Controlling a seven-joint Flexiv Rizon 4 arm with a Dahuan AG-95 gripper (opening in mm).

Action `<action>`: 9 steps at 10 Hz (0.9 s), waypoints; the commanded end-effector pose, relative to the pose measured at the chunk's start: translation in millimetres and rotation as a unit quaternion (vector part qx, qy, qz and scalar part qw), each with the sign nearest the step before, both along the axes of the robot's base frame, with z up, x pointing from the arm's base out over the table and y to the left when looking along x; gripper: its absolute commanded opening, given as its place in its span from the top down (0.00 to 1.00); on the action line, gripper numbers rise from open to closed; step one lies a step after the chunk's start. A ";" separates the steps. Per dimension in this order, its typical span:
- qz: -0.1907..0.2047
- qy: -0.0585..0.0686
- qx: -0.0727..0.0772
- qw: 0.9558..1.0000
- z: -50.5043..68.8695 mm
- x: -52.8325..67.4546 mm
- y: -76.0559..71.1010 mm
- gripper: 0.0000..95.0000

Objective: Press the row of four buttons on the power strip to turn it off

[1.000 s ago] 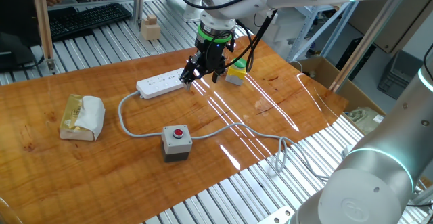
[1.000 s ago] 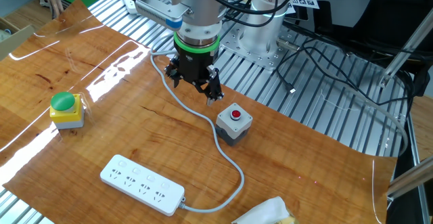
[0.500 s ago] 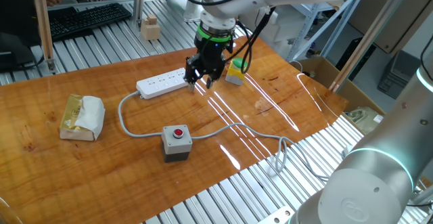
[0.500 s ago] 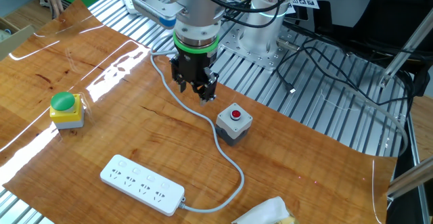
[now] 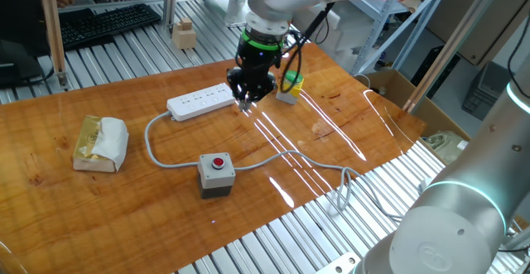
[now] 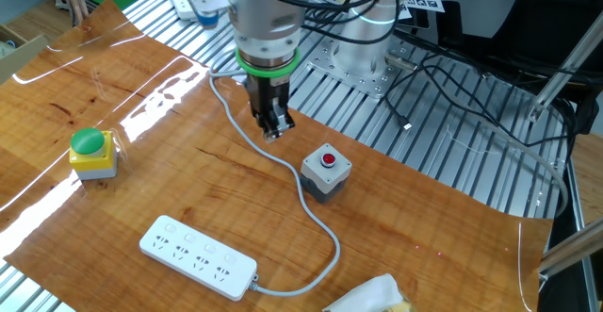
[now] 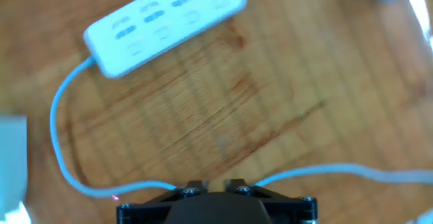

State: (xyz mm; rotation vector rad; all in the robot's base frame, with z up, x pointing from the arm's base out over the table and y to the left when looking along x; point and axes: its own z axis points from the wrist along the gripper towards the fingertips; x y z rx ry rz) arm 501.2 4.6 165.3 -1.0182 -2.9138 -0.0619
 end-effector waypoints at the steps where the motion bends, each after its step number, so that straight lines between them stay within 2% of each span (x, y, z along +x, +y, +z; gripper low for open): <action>1: -0.198 0.014 0.002 0.980 -8.8 4.7 12.0 1.00; 2: -0.223 0.014 0.001 0.975 -11.2 6.5 14.4 1.00; 3: -0.253 0.016 0.000 0.967 -14.6 10.9 18.4 1.00; 4: -0.269 0.018 -0.001 0.963 -17.0 14.9 21.7 1.00; 7: -0.341 0.022 -0.004 0.940 -25.0 31.9 33.3 1.00; 9: -0.360 0.024 -0.004 0.933 -25.7 43.3 38.1 1.00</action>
